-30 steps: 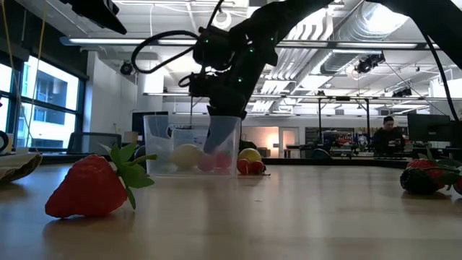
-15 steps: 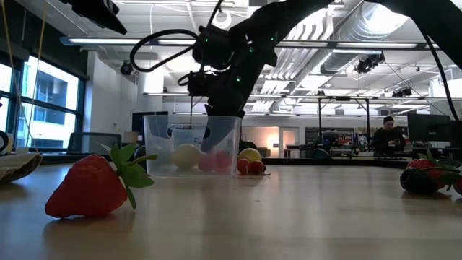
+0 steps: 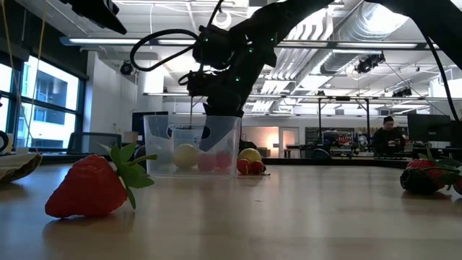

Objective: Pick and placing Produce into tupperware
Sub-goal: Put the cherry into the transparent bin

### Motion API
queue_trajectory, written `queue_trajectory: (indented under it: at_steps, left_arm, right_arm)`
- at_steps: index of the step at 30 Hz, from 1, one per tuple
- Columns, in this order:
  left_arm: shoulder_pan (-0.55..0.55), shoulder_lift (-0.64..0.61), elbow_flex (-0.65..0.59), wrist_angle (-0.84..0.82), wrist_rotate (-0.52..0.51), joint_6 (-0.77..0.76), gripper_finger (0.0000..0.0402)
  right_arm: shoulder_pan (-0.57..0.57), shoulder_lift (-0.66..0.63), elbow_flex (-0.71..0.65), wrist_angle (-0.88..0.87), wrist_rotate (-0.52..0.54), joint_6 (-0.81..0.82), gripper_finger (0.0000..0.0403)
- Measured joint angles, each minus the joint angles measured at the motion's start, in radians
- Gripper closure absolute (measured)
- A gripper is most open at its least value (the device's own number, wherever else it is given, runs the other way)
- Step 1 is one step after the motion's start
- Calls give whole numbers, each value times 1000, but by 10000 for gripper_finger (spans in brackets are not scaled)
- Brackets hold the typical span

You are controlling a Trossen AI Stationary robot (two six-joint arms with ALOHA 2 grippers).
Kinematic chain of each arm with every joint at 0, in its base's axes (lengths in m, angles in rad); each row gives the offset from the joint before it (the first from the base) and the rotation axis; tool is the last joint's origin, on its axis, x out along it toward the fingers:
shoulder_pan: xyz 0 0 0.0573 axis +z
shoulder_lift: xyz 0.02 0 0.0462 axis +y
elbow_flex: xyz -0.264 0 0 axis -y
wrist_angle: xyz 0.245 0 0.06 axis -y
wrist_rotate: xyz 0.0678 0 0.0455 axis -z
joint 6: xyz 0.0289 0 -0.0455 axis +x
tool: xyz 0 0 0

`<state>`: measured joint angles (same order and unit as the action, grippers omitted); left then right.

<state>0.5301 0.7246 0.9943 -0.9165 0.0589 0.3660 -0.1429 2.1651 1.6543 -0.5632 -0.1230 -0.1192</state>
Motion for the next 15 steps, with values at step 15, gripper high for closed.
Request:
queue_trajectory:
  at_steps: [15]
  left_arm:
    - [0,0,0,0,0,0,401]
  right_arm:
    - [6,-1,47,-24,-20,10,245]
